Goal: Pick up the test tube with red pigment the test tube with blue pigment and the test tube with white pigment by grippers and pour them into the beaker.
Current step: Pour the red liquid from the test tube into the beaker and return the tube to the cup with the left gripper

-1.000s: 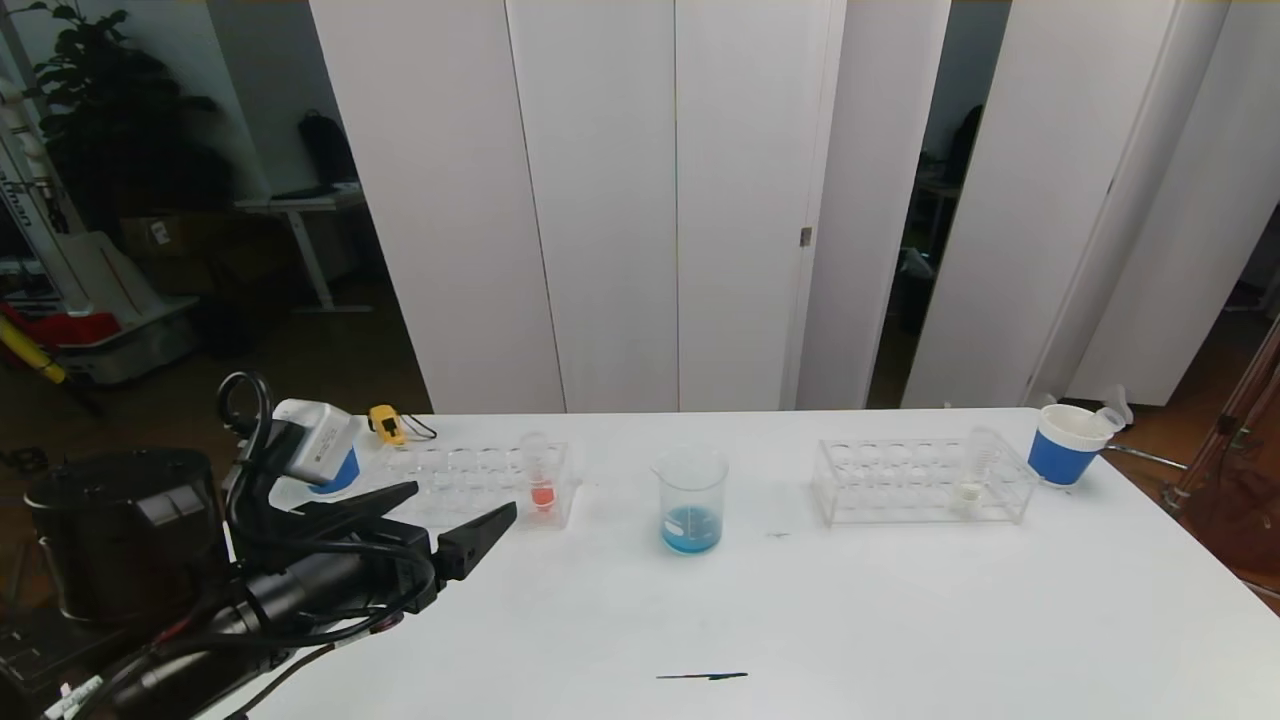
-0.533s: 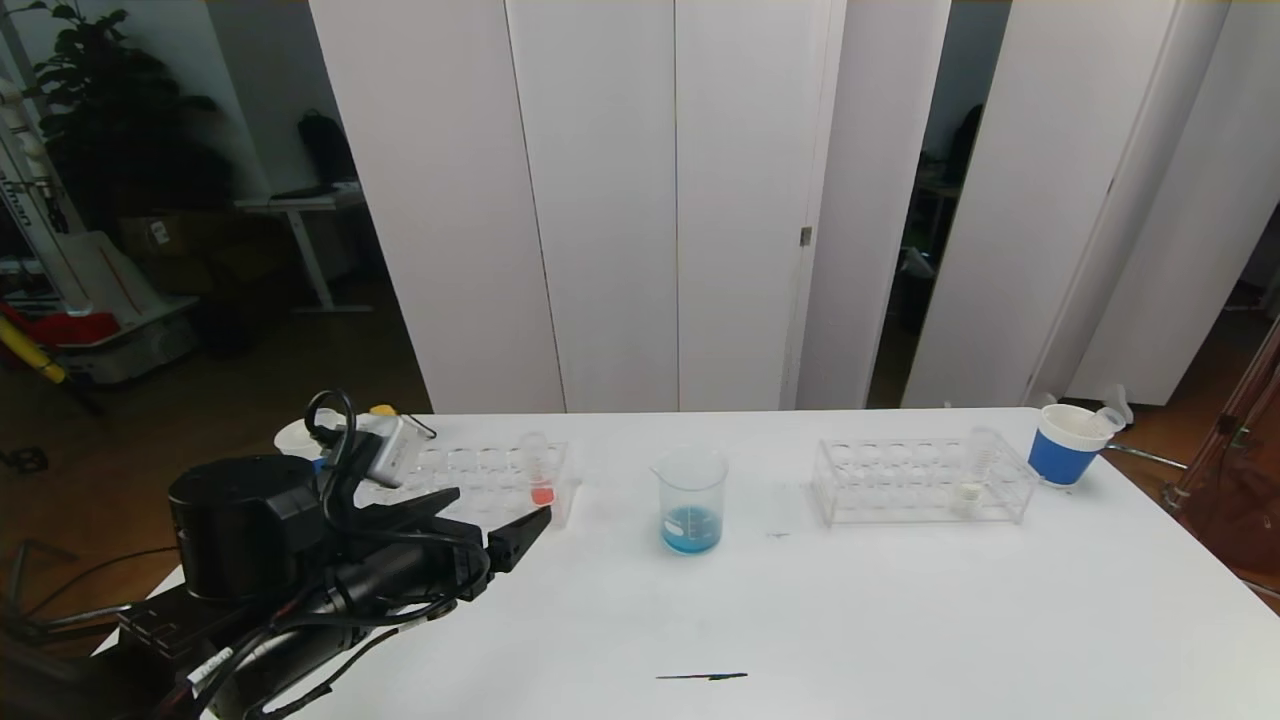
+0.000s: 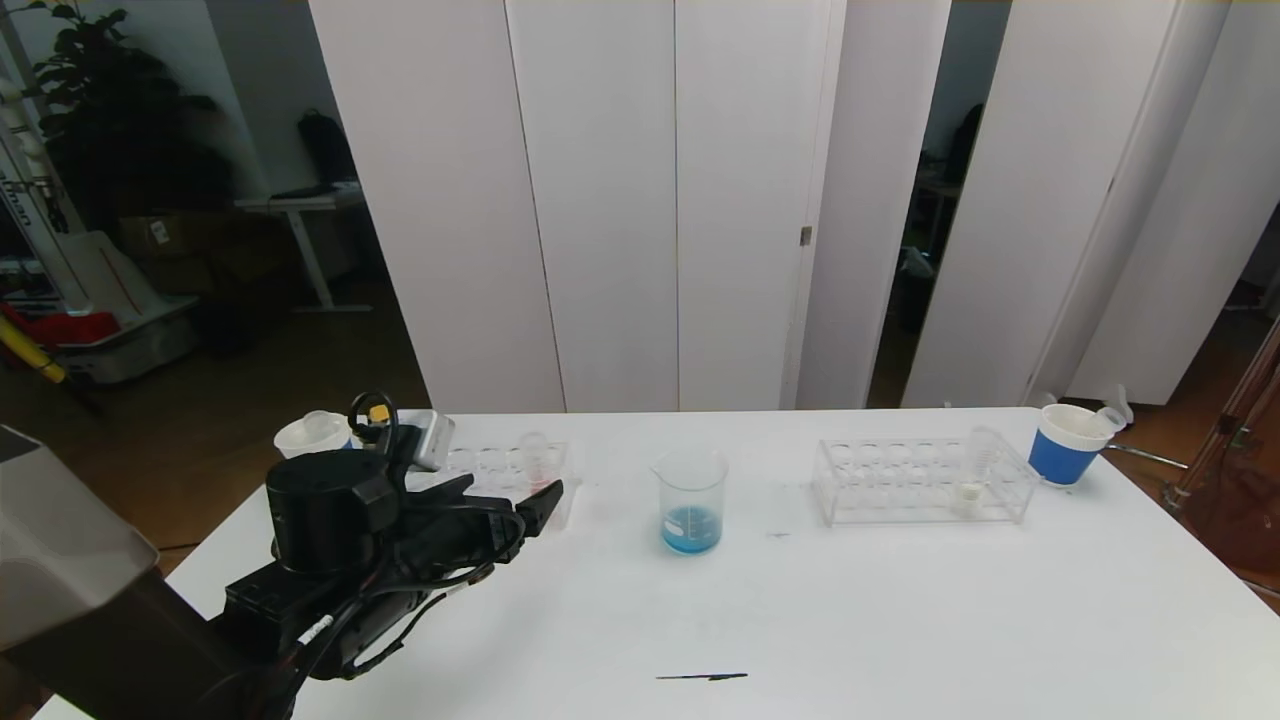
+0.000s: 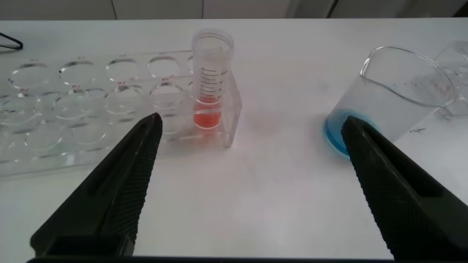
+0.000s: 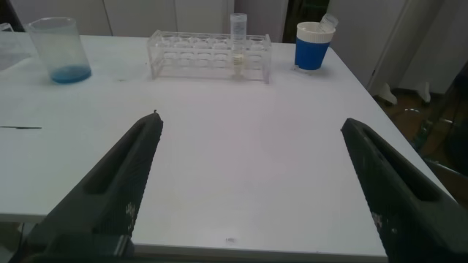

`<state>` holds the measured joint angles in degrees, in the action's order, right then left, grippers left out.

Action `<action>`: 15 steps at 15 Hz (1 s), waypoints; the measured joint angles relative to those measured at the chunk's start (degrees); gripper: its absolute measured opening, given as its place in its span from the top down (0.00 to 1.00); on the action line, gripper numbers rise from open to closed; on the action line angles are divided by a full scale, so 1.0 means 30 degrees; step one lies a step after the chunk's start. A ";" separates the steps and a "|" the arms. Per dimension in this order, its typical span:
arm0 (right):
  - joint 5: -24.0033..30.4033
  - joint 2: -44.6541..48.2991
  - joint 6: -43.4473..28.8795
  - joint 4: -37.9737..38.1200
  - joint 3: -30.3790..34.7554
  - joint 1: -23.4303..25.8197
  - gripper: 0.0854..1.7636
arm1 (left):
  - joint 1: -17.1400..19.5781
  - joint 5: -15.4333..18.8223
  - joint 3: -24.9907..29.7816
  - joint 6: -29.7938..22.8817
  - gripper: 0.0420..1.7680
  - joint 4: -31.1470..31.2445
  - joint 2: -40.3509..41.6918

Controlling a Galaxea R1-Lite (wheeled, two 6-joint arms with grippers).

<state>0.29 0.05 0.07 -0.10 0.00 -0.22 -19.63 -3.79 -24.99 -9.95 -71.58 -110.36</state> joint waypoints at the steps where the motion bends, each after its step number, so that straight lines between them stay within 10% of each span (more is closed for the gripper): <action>1: 0.0004 0.0000 0.0008 0.0000 0.0000 0.0000 0.01 | 0.0000 -0.0341 -0.0158 0.0000 0.01 -0.0459 -0.0431; 15: 0.0004 0.0000 0.0000 -0.0004 0.0000 -0.0008 0.01 | -0.0597 -0.4084 -0.3096 0.0784 0.01 -0.3206 -0.4494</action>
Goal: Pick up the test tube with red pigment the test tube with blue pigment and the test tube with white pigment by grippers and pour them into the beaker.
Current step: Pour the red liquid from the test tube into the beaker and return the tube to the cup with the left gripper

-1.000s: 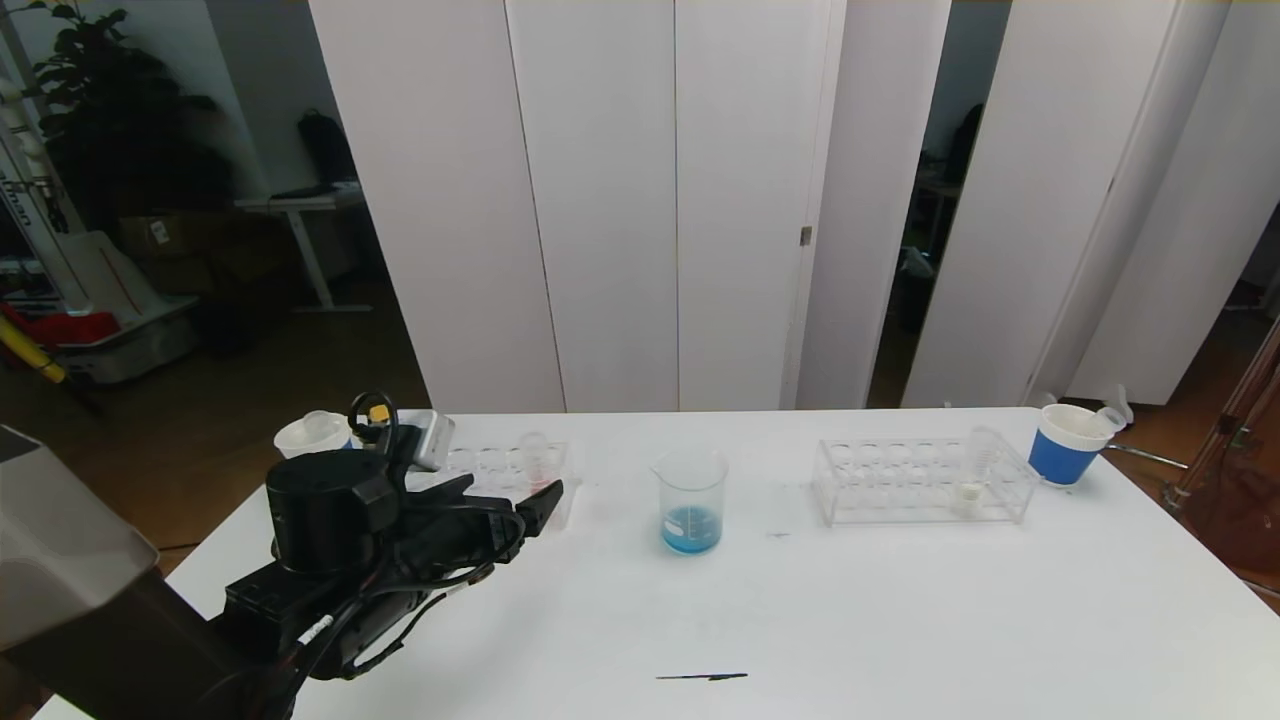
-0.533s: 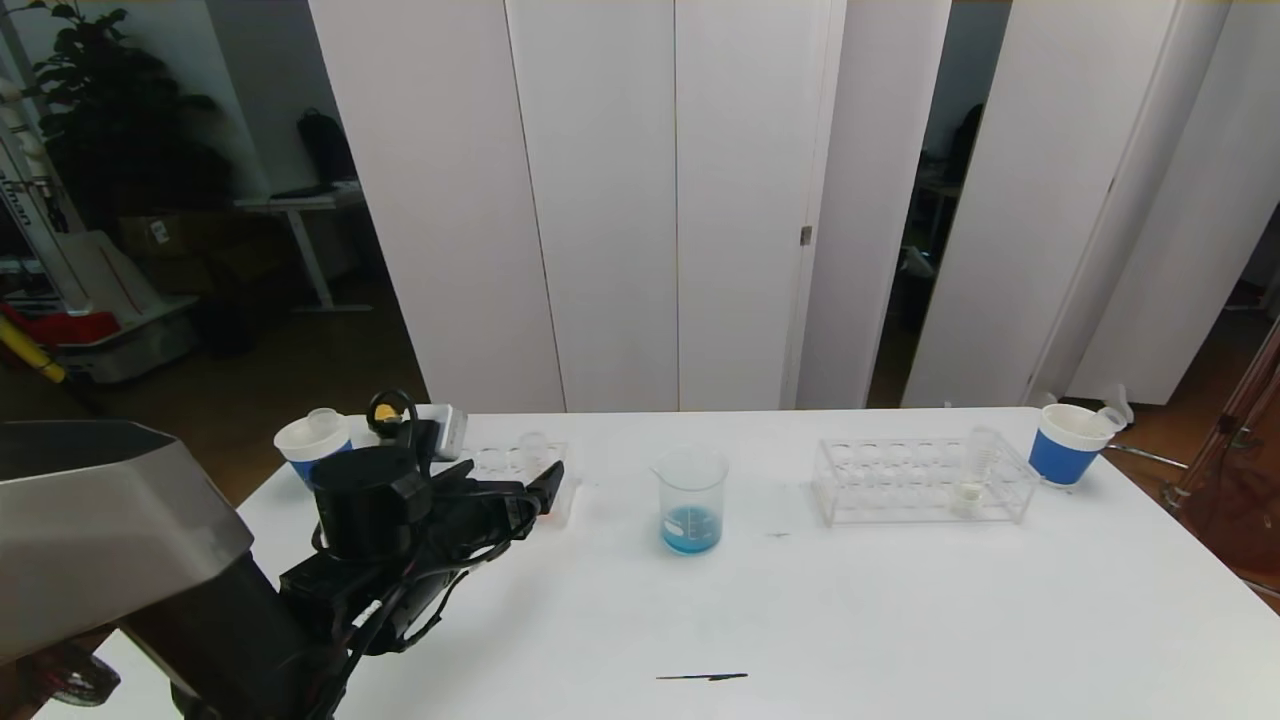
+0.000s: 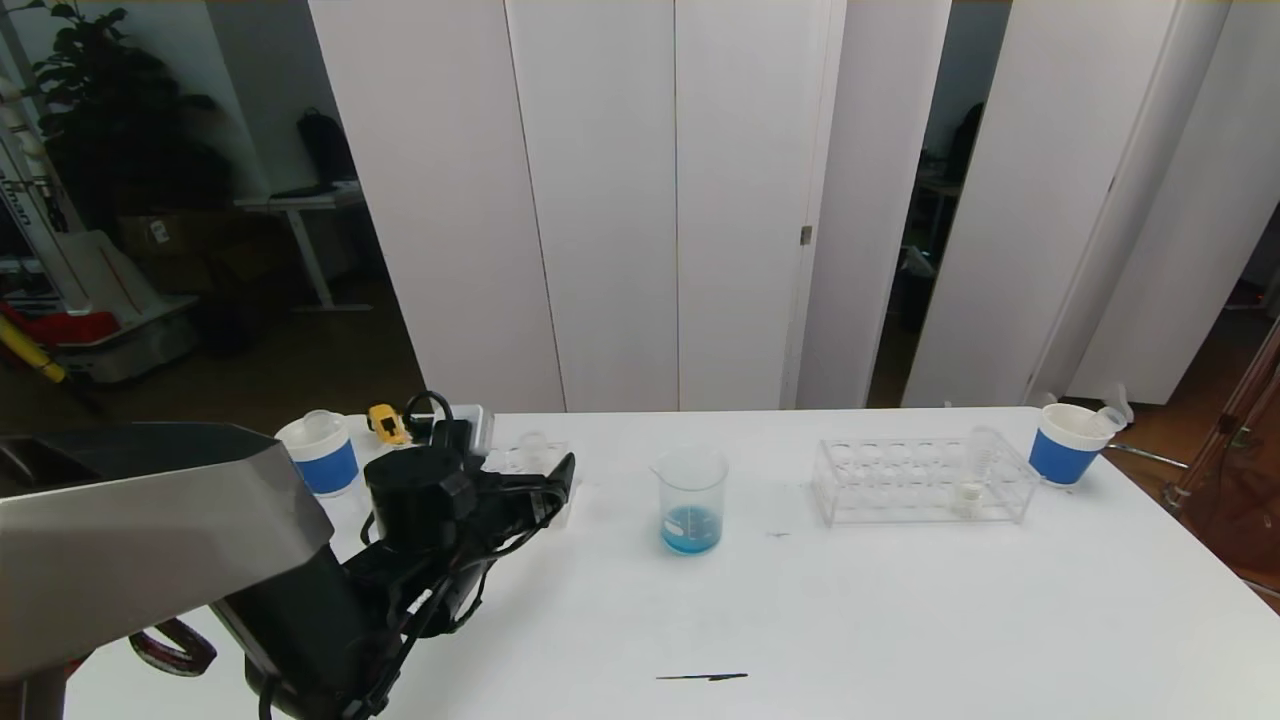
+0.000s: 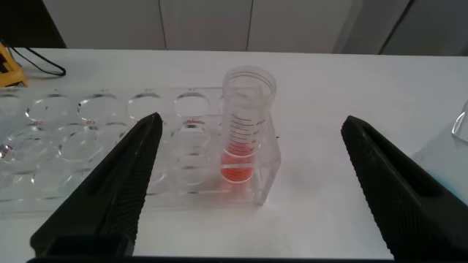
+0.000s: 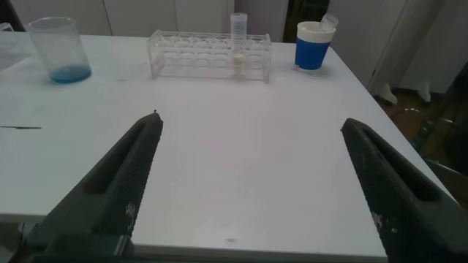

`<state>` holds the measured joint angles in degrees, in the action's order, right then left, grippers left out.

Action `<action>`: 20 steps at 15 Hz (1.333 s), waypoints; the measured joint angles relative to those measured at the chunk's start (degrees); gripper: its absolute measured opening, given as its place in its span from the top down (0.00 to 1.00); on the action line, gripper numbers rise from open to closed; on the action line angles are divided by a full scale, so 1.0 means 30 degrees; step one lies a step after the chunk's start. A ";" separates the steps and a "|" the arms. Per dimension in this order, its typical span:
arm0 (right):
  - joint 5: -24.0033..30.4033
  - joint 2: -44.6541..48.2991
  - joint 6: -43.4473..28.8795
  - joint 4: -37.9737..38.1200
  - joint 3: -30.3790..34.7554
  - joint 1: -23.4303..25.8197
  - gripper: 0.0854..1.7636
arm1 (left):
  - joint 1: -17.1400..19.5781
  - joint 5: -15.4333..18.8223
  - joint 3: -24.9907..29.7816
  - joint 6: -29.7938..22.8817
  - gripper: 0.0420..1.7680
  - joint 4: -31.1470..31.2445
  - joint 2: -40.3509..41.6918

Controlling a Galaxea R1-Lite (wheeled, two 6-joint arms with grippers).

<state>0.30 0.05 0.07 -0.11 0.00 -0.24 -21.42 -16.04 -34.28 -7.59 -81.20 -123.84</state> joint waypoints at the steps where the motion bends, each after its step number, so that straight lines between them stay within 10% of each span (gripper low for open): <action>1: 0.0008 0.0000 0.0000 0.0004 0.0000 0.0000 0.01 | -0.0033 -0.0301 -0.0289 0.0008 0.01 -0.0268 -0.0305; 20: 0.0000 0.0000 0.0000 0.0004 0.0000 0.0000 0.01 | 0.0666 -0.0321 -0.3438 0.0033 0.01 -0.0366 -0.3040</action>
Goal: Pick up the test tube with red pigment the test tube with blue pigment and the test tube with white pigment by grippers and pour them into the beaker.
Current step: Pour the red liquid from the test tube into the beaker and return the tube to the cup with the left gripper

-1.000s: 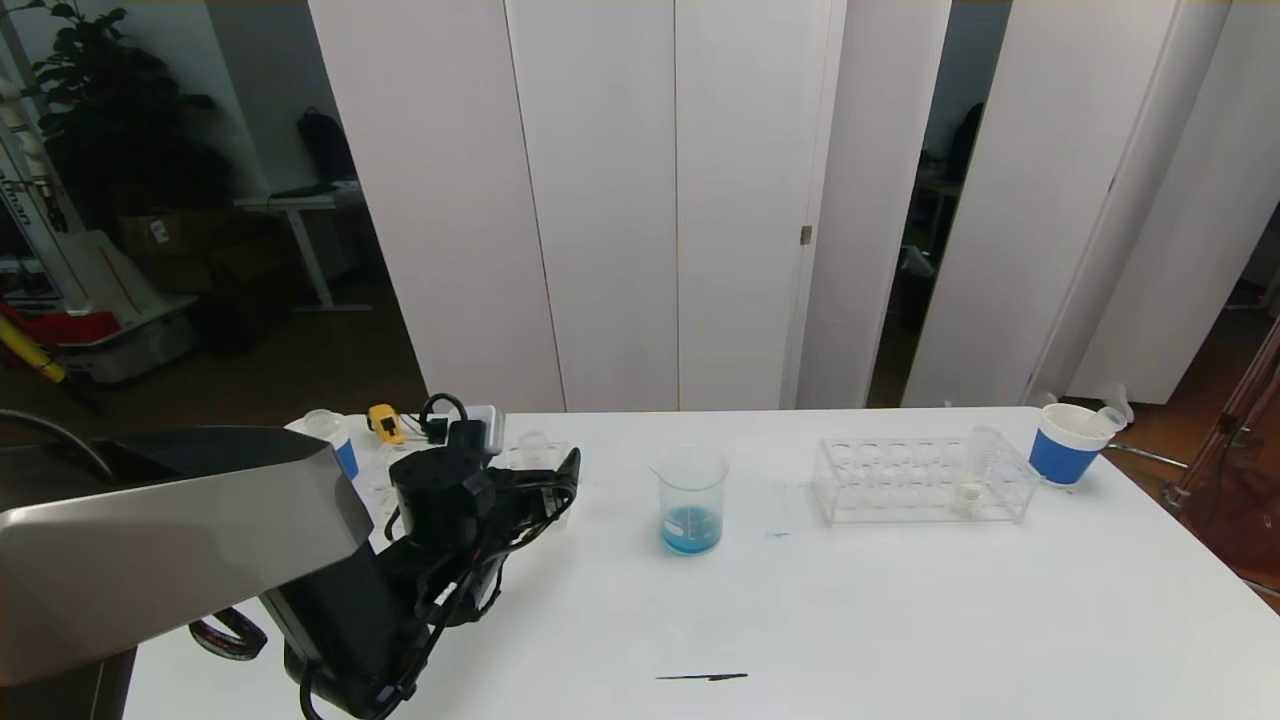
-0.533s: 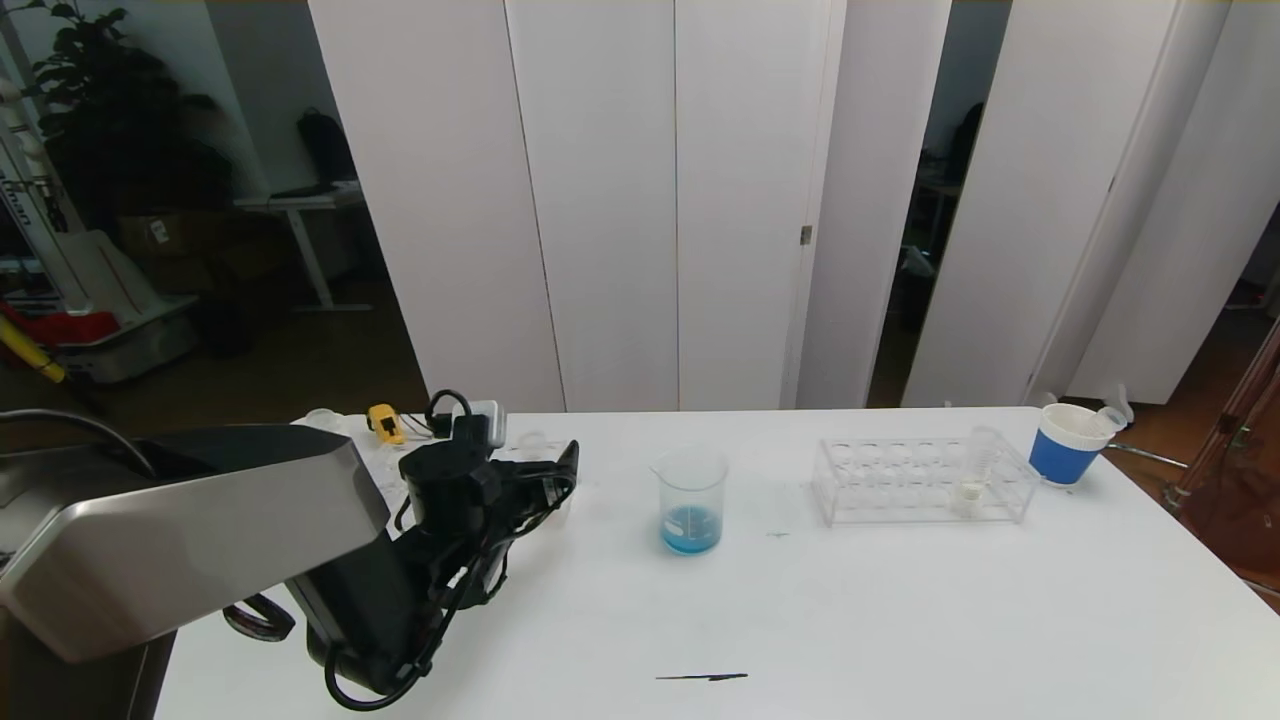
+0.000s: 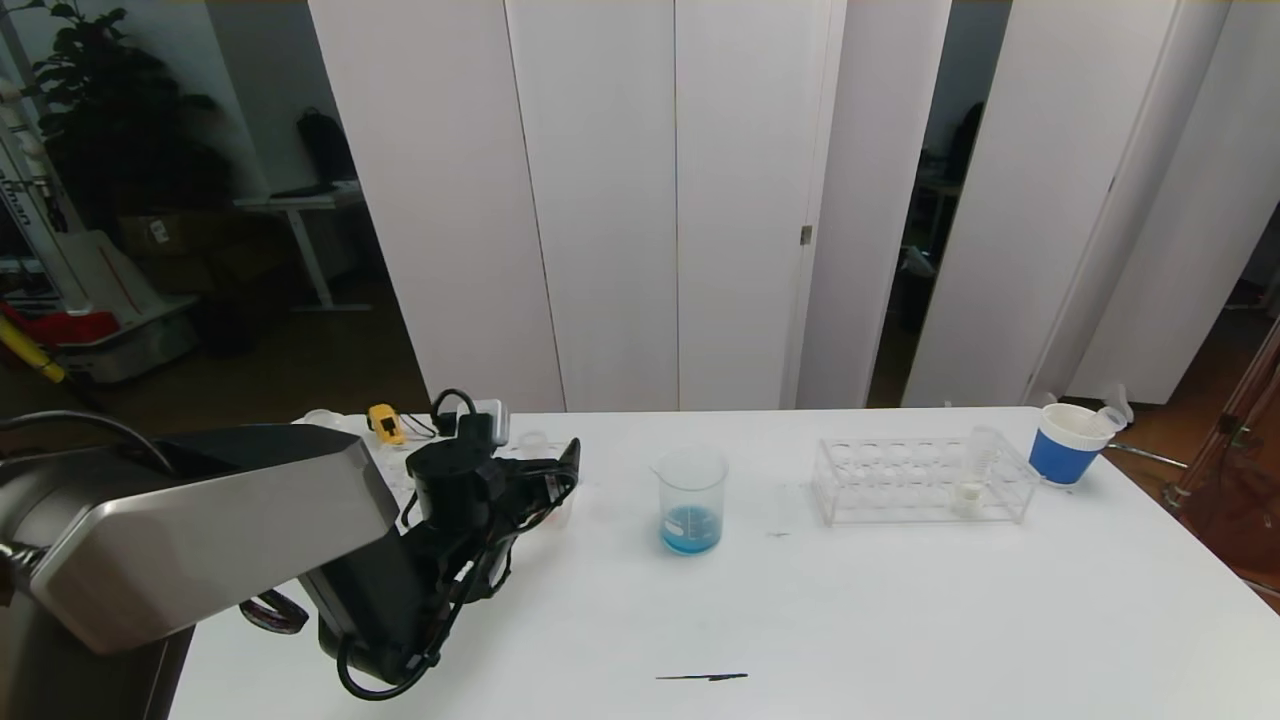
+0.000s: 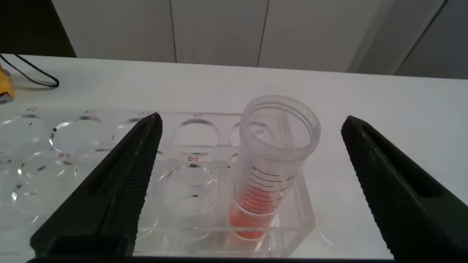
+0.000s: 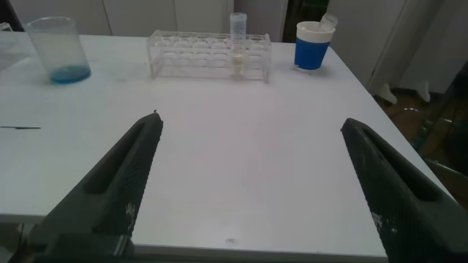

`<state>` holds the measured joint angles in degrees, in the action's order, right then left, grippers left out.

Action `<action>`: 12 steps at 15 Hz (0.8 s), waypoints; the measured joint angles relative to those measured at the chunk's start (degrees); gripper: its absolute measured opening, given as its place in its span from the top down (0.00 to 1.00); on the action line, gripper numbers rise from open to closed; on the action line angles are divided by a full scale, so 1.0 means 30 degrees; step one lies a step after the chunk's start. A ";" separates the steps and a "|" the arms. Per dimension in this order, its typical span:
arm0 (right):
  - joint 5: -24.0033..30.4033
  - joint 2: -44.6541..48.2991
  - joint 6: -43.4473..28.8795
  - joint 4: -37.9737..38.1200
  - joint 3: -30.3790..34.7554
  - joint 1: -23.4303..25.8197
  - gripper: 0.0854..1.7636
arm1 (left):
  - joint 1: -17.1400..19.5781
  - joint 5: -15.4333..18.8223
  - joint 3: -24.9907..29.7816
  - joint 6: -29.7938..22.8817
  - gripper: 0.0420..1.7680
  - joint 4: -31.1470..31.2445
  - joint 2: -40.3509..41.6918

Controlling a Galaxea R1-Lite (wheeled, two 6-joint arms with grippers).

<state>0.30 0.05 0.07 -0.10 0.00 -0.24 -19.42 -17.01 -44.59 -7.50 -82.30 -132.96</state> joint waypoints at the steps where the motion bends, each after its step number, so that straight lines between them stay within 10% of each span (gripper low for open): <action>1: 0.0000 0.0000 0.0000 0.0000 0.0000 0.0000 0.01 | 0.0016 0.0000 -0.0065 -0.0024 0.01 0.0008 -0.0049; 5: -0.0004 0.0000 0.0000 0.0000 0.0000 0.0000 0.01 | 0.0146 0.0000 -0.0479 -0.0045 0.11 0.0146 -0.0256; 8: 0.0000 0.0000 0.0000 0.0000 0.0000 0.0000 0.01 | 0.0110 0.0012 -0.0626 0.0012 0.74 0.0146 -0.0362; 12: 0.0008 0.0000 0.0008 0.0008 0.0000 0.0008 0.01 | 0.0134 0.0004 -0.0614 0.0000 0.69 0.0138 -0.0406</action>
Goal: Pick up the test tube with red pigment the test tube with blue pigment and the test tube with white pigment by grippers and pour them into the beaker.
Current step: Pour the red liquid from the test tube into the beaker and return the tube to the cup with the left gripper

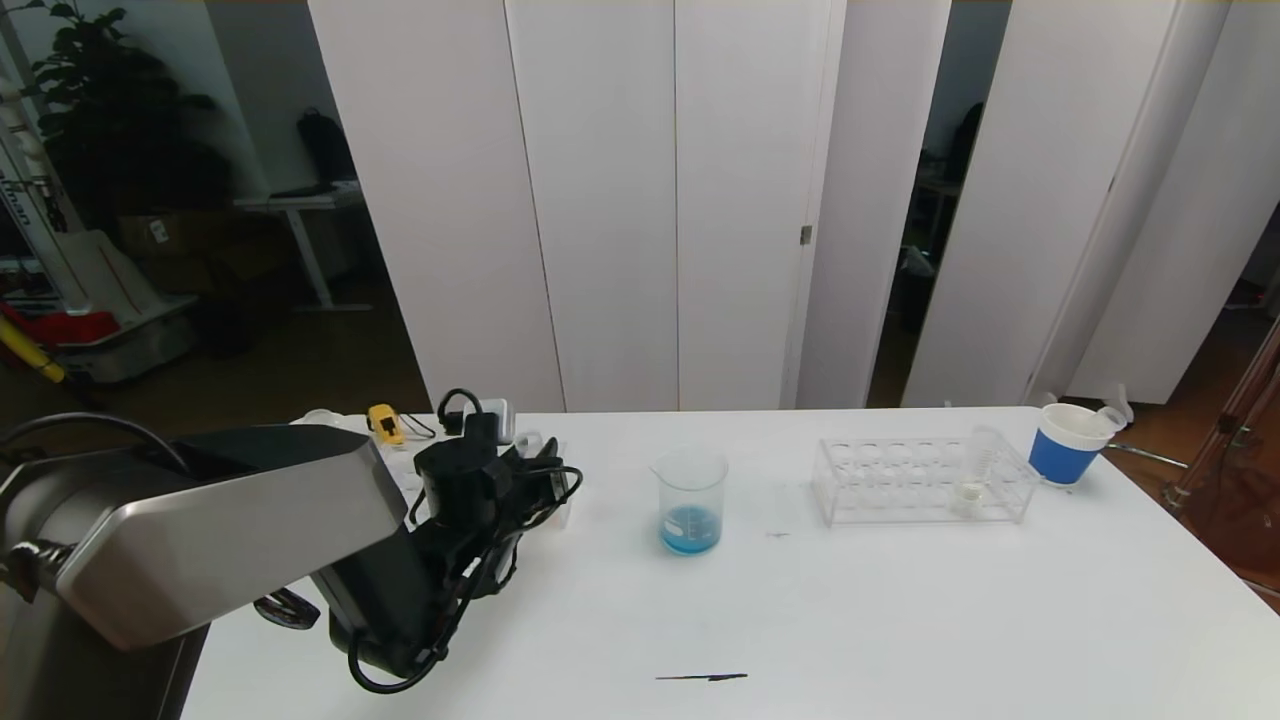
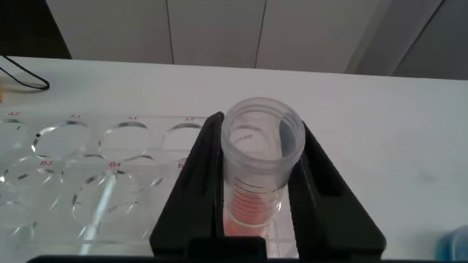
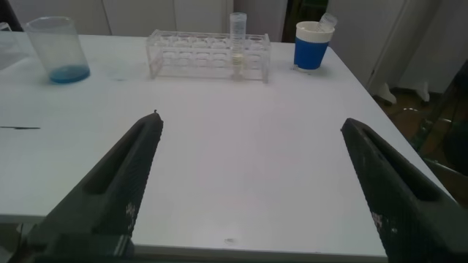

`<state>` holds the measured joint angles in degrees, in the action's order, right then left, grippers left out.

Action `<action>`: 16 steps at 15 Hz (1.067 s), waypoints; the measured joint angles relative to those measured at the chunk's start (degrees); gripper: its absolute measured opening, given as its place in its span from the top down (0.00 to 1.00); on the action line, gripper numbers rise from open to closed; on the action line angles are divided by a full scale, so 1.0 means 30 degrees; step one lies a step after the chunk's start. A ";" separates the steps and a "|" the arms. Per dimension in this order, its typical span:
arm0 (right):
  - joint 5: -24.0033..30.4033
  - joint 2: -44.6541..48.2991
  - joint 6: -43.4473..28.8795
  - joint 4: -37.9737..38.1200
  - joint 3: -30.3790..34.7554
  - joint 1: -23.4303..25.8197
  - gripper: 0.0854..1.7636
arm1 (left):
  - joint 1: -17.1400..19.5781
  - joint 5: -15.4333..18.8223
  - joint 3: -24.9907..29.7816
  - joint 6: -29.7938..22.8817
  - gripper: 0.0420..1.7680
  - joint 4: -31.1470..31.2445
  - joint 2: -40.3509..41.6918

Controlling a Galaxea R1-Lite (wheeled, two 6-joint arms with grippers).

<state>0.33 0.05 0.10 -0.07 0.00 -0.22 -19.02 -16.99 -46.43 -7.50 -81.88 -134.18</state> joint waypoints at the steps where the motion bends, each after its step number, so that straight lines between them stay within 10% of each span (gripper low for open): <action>1: -0.0012 0.0000 -0.0008 0.0000 0.0000 -0.0008 0.01 | 0.0012 0.0016 0.0000 0.0000 0.69 -0.0008 -0.0016; 16: -0.0008 0.0000 0.0000 -0.0008 0.0000 -0.0008 0.01 | -0.0089 -0.0114 0.0211 0.0175 0.69 -0.0077 0.0451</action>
<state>0.30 0.05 0.10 -0.10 0.00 -0.24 -19.29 -17.34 -45.80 -6.97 -82.12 -132.83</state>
